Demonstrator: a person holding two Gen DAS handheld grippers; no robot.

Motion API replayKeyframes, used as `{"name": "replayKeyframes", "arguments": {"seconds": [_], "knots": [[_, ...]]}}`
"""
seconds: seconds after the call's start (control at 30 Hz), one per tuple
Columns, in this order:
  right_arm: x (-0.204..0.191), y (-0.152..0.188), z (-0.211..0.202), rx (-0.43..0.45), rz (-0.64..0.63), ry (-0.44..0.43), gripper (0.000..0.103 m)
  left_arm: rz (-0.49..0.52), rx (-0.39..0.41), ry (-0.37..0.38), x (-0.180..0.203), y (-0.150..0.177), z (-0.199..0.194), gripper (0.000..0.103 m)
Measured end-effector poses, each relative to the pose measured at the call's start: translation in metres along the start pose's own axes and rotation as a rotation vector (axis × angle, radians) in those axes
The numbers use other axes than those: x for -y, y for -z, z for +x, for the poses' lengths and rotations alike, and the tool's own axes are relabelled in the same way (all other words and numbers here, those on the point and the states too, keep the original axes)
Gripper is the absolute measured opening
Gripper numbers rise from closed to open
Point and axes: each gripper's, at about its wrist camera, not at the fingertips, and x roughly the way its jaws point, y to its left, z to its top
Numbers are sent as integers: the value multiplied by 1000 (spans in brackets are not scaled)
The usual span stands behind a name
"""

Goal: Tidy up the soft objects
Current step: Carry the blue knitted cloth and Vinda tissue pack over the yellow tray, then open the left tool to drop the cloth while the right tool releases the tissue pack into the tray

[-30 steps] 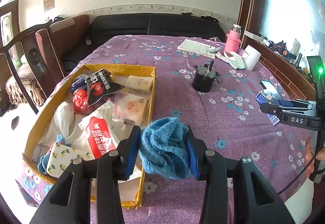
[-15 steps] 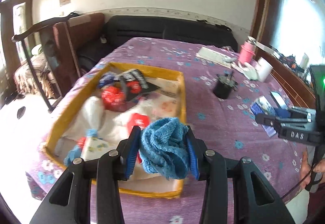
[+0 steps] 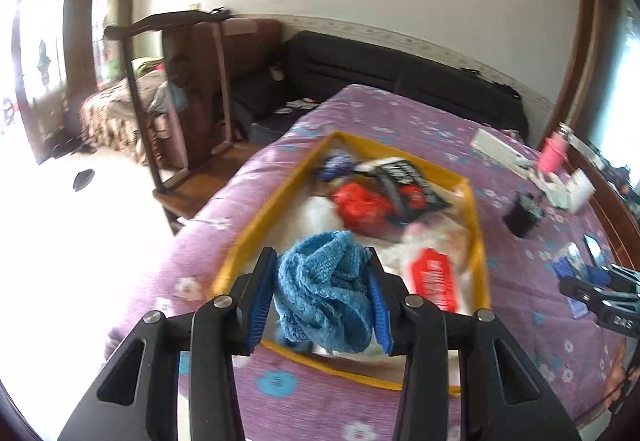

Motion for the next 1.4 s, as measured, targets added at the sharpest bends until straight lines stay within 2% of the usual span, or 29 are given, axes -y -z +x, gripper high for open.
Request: {"name": "replayKeyframes", "arguments": {"seconds": [0.1, 0.27, 0.4, 0.67, 0.73, 0.83, 0.93, 1.1, 1.33, 1.37, 1.4], "knots": [[-7, -3, 5, -5, -13, -12, 58, -4, -15, -18, -11, -4, 9, 42], [-17, -8, 14, -11, -24, -28, 58, 35, -40, -8, -8, -8, 26, 42], [-26, -11, 19, -20, -43, -35, 59, 53, -66, -29, -6, -10, 44, 42], [-41, -26, 29, -32, -86, -39, 59, 48, -127, -61, -15, -9, 78, 44], [-46, -30, 34, -37, -97, -39, 59, 39, -139, -31, -18, -10, 83, 44], [-51, -35, 41, -43, -108, -42, 59, 33, -121, -7, -20, -13, 80, 44], [-54, -39, 47, -46, -115, -37, 59, 18, -101, 47, -19, -21, 74, 44], [-46, -44, 56, -56, -87, -33, 59, 42, -100, 142, 5, -40, 74, 44], [-32, -45, 58, -76, -54, -18, 59, 115, -187, 127, 44, -45, 115, 45], [-31, -46, 57, -74, -56, -16, 59, 117, -209, 121, 46, -44, 122, 47], [-31, -47, 56, -71, -57, -15, 59, 116, -235, 113, 47, -41, 129, 53]]}}
